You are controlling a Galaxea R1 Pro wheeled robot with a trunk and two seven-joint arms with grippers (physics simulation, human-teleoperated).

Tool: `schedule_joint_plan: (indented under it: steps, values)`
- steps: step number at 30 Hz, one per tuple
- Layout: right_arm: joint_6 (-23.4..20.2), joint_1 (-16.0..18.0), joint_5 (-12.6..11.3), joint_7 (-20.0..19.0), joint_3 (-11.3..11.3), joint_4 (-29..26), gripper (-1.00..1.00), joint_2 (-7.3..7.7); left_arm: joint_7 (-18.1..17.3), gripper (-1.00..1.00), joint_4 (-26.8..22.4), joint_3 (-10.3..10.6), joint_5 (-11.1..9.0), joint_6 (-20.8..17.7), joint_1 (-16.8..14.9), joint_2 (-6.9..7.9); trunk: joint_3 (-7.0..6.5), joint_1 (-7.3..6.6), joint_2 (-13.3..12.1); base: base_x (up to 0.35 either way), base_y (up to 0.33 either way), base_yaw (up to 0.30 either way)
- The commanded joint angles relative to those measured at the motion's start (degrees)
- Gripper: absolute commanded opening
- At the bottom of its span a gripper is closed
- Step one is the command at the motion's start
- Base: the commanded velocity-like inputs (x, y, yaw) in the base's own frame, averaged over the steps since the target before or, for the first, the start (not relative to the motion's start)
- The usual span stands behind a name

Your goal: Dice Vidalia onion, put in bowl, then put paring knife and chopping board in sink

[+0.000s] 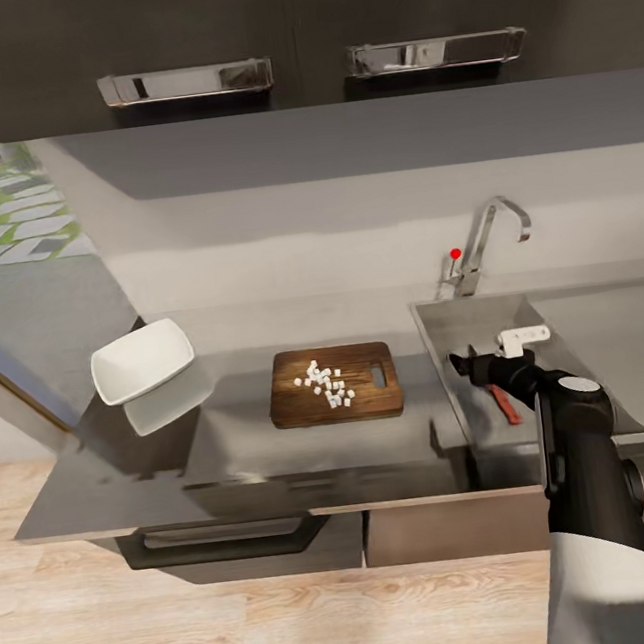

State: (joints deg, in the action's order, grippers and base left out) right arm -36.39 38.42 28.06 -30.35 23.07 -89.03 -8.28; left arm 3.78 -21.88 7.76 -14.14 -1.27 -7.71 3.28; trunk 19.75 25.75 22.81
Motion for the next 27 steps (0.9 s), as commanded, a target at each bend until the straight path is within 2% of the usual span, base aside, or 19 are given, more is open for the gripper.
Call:
schedule_joint_plan:
  steps: [1, 10, 27]
  values:
    - [-0.1, 0.1, 0.6, -0.6, 0.1, -0.1, 1.0, -0.07, 0.4, 1.0, -0.1, 0.5, -0.5, -0.1, 0.0, 0.06, 0.1, 0.03, 0.1, 0.0, 0.305, 0.0]
    - [-0.2, 0.1, 0.5, -0.5, 0.1, 0.5, 1.0, 0.01, 0.4, 1.0, -0.5, 0.5, -0.5, -0.1, 0.0, 0.06, 0.1, 0.03, 0.1, 0.0, 0.25, 0.0]
    - [-0.2, 0.1, 0.5, -0.3, 0.1, 2.0, 1.0, 0.1, 0.4, 1.0, -2.2, 0.8, -0.5, 0.7, 0.0, 0.15, 0.1, 0.03, 0.1, 0.0, 0.011, 0.0]
